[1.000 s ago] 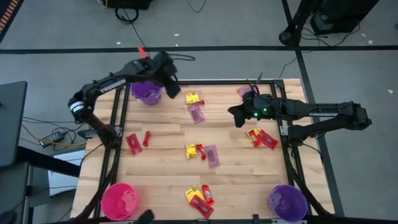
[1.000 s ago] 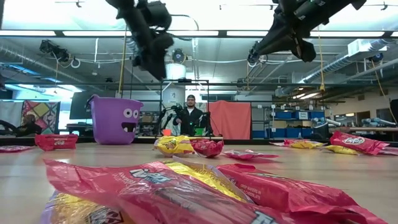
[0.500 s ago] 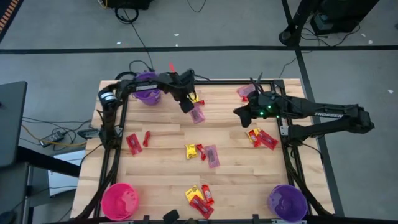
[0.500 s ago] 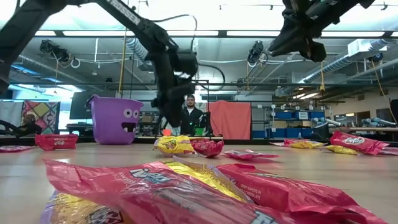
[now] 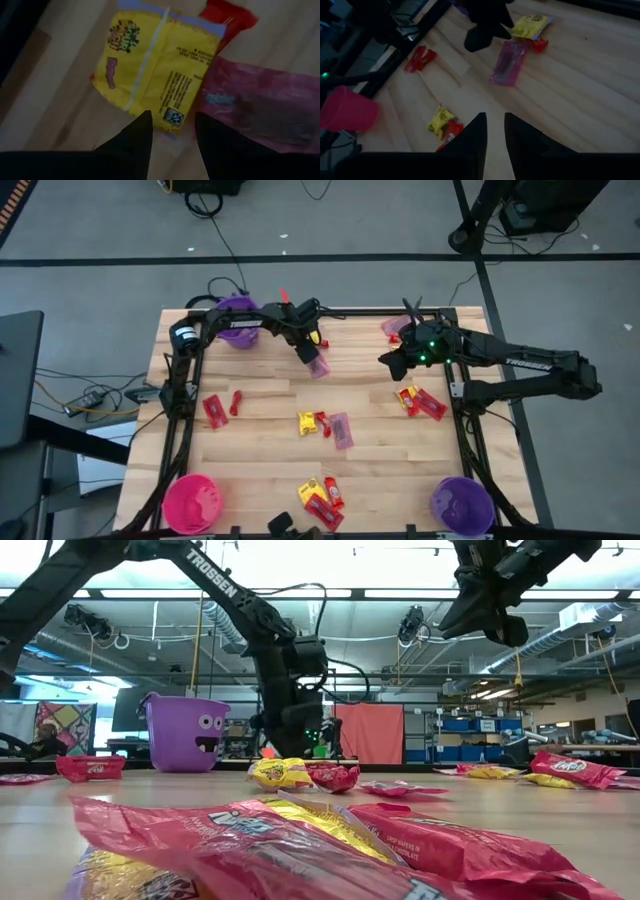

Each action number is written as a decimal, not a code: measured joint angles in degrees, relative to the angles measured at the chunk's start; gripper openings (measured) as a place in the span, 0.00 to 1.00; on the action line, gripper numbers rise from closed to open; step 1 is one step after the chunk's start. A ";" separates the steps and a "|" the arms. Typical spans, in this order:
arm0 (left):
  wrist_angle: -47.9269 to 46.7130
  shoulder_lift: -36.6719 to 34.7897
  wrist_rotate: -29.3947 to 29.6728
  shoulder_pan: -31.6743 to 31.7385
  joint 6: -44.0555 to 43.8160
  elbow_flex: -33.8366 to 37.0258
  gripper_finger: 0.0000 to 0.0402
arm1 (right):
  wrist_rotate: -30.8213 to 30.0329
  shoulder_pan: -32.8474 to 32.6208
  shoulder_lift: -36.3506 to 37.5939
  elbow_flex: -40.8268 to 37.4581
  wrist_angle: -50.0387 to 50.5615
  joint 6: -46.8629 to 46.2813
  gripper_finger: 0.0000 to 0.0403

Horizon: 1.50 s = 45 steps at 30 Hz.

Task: Sort candy by brand, put in halloween buckets
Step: Put the yellow candy into the top purple bucket

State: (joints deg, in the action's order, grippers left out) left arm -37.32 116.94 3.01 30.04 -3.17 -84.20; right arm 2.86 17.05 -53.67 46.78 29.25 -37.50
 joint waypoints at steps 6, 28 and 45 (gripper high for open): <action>0.29 2.90 1.29 -0.02 -1.06 -0.15 0.38 | 3.29 2.46 0.00 0.00 -2.18 -0.73 0.20; -6.43 0.70 -2.06 4.54 0.20 -0.98 0.01 | 3.39 2.91 -0.04 0.02 -10.33 -5.69 0.20; -9.31 -16.32 -3.86 2.49 1.09 -1.25 0.00 | -1.06 0.14 -1.27 0.02 -11.71 -7.41 0.20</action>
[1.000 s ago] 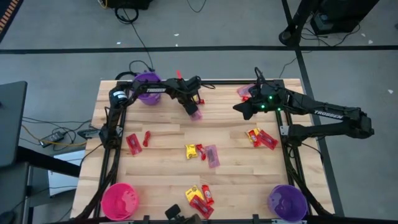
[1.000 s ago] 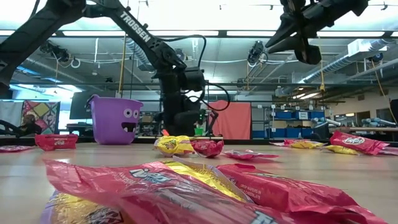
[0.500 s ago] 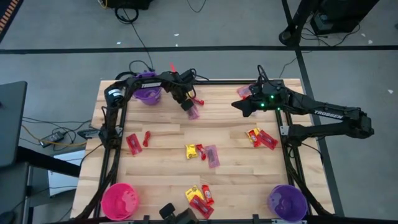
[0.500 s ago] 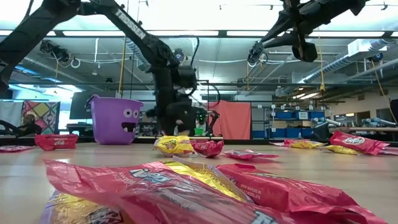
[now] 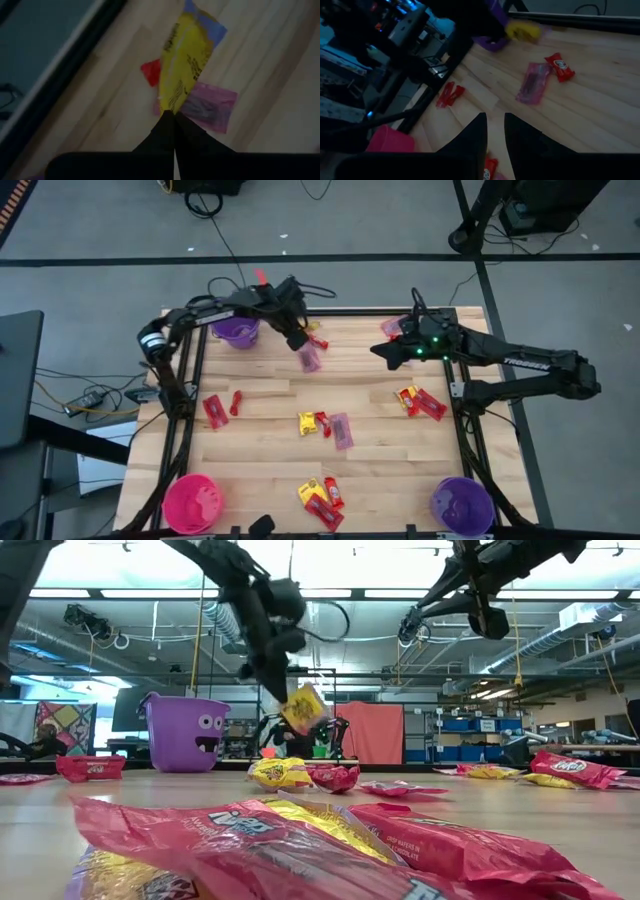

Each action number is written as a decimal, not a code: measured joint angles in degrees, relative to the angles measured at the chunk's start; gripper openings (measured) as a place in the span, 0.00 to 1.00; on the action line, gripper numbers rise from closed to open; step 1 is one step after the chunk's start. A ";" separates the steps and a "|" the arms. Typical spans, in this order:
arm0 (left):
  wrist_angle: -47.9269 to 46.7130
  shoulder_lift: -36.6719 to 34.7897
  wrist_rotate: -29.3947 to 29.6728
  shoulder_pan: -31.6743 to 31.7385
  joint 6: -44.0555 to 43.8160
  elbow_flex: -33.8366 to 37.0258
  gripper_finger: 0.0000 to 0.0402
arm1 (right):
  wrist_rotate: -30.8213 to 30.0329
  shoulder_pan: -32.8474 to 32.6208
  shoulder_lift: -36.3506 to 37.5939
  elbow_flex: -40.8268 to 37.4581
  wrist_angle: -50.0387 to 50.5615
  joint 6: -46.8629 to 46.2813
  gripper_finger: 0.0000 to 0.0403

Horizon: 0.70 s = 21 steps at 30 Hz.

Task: Sort candy by brand, put in halloween buckets
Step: Put the yellow candy into the top purple bucket

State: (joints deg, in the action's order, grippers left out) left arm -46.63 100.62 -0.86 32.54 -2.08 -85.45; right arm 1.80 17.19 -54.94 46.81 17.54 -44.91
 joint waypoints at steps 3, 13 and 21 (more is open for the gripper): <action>-3.03 -3.03 2.36 0.76 -0.06 0.00 0.00 | -0.02 -0.02 -0.71 0.00 -0.01 -0.36 0.20; -12.49 -11.83 6.32 5.99 0.78 0.00 0.00 | -2.28 -2.66 -3.44 0.00 -2.74 -0.41 0.20; -15.07 -17.90 9.39 9.10 1.78 0.77 0.00 | -6.79 -4.46 -4.11 0.00 -4.28 -2.33 0.20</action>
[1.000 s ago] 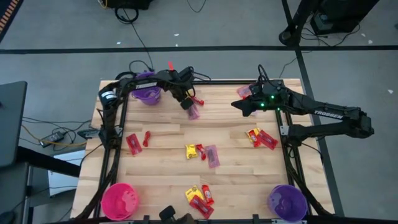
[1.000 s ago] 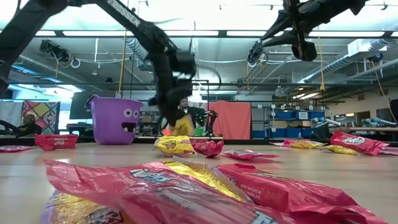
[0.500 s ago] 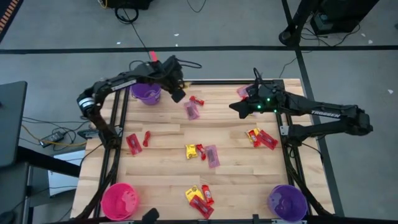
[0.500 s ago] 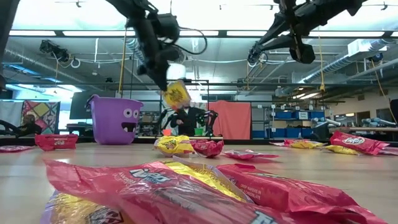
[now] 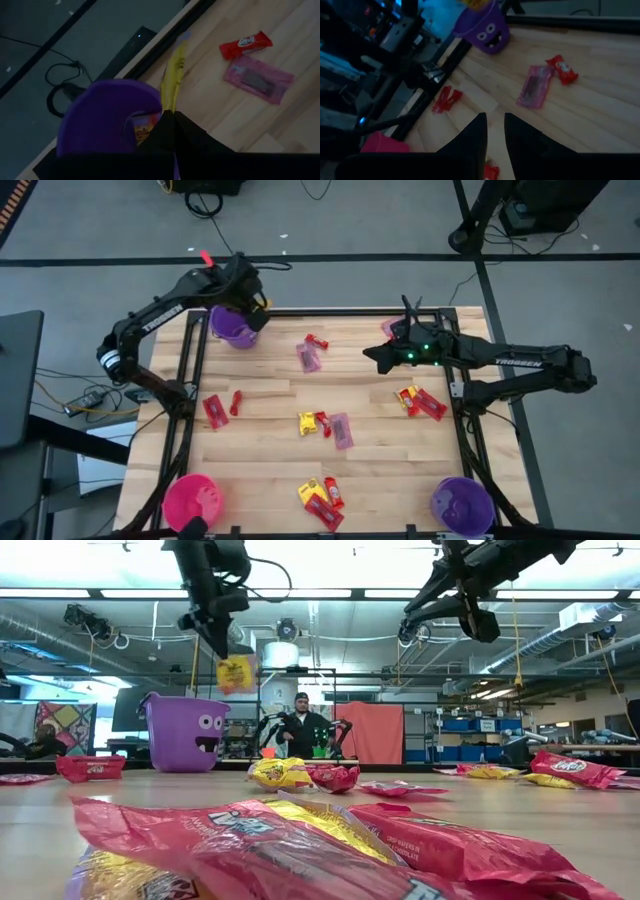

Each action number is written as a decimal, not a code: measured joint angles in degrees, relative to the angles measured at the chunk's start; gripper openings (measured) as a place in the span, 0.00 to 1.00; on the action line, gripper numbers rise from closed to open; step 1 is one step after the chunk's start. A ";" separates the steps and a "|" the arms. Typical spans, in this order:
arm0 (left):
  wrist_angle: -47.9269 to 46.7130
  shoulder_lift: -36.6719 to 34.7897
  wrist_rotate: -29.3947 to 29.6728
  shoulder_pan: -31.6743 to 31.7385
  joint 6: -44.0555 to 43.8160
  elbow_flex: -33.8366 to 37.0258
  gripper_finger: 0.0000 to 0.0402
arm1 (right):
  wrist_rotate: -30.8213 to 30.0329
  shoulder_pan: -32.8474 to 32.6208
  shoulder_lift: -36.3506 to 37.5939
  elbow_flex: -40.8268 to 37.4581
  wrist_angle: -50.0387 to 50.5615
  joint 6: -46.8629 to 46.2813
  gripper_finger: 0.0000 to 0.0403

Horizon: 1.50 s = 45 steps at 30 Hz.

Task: Sort candy by brand, put in halloween buckets
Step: Put the yellow candy into the top purple bucket

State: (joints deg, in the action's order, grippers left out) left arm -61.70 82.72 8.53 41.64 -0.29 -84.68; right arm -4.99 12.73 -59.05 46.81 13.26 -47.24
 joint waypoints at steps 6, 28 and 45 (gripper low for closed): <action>0.41 -3.08 -0.17 1.84 0.13 5.36 0.00 | -6.04 -0.20 0.00 0.00 -1.62 -3.06 0.20; 11.32 -9.38 -2.74 7.77 -5.72 27.72 0.08 | -10.22 -0.90 0.02 0.00 6.61 -2.33 0.24; 18.06 -9.67 -8.81 2.96 -5.13 15.68 0.20 | -9.57 10.13 -4.03 -0.02 30.65 10.01 0.33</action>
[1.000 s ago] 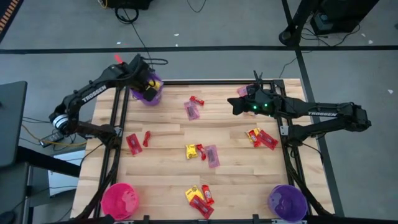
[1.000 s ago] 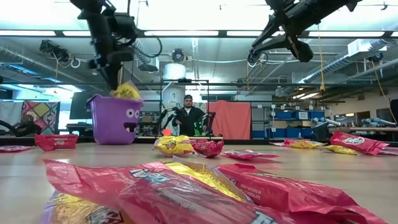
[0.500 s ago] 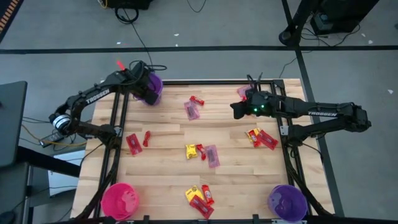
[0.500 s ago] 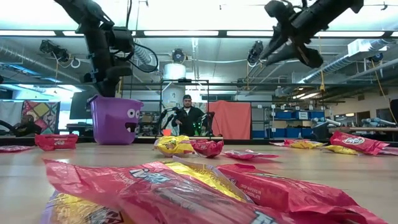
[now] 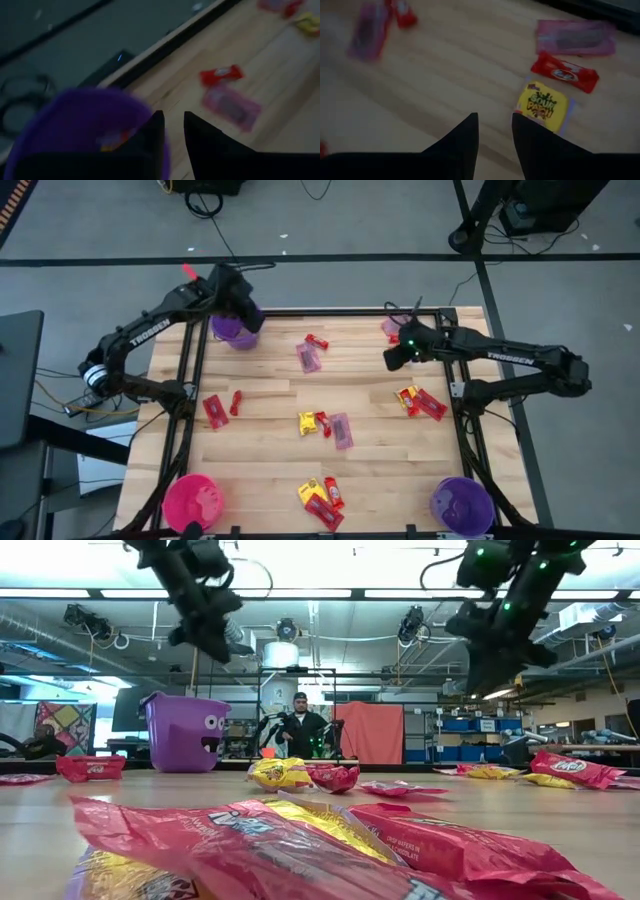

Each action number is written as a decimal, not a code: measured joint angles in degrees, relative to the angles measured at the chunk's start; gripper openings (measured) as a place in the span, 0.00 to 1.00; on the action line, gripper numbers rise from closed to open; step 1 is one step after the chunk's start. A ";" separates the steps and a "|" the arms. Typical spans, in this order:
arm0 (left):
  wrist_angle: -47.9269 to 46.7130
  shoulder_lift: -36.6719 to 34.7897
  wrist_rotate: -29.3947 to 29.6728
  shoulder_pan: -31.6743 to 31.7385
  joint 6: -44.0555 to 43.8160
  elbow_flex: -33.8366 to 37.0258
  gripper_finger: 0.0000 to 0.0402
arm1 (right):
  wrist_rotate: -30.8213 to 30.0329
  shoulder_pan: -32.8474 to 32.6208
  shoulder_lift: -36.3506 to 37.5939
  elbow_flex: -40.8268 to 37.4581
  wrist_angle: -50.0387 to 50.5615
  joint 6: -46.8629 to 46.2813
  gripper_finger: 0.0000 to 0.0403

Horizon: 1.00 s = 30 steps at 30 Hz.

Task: Sort candy by brand, put in halloween buckets
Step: Put the yellow candy into the top purple bucket

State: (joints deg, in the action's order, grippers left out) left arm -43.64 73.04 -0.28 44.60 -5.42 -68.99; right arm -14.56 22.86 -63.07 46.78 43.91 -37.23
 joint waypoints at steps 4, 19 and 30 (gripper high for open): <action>3.75 0.39 -5.80 -2.73 2.88 0.00 0.20 | 1.16 1.06 -4.61 0.00 -0.71 8.18 0.33; 7.66 1.37 -20.96 -3.41 2.38 0.02 0.19 | 6.79 9.23 -22.25 -0.02 -0.62 12.31 0.33; 14.50 1.37 -16.26 -3.44 -0.62 0.02 0.19 | 4.06 9.40 -26.68 0.03 -5.73 18.15 0.35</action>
State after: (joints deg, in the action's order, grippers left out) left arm -29.14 74.41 -16.53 41.16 -6.04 -68.97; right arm -10.50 32.26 -89.75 46.82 38.18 -19.08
